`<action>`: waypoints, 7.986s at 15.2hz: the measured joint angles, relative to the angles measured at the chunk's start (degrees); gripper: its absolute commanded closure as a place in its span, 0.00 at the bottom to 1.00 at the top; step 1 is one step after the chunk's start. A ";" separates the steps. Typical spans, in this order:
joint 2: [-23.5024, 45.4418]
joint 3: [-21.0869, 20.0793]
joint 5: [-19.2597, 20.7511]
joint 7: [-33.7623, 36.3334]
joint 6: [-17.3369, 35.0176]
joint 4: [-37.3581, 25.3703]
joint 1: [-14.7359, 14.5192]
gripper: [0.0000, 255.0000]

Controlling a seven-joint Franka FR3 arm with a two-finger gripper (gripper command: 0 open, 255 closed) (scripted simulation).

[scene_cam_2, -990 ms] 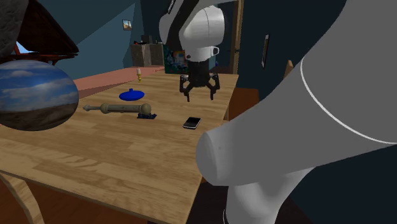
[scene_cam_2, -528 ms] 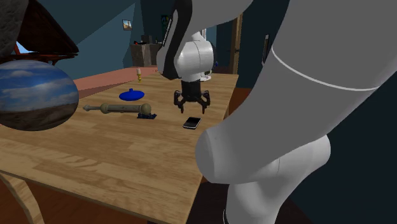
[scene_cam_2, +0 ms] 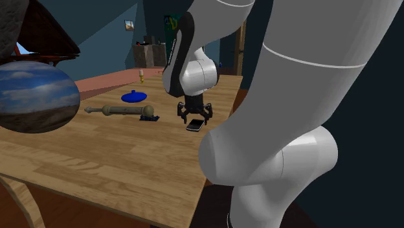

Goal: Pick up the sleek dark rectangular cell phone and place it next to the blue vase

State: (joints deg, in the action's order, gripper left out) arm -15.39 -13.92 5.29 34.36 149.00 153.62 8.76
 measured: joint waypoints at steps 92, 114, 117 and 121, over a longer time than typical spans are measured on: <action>59.39 -1.00 14.95 10.87 -31.91 -87.90 -10.95 1.00; 57.38 -1.30 14.81 11.46 -32.06 -86.03 -11.07 0.00; 56.66 -1.41 14.62 11.19 -32.74 -86.02 -10.88 0.00; 56.64 -1.41 14.59 11.12 -32.94 -86.18 -10.87 0.00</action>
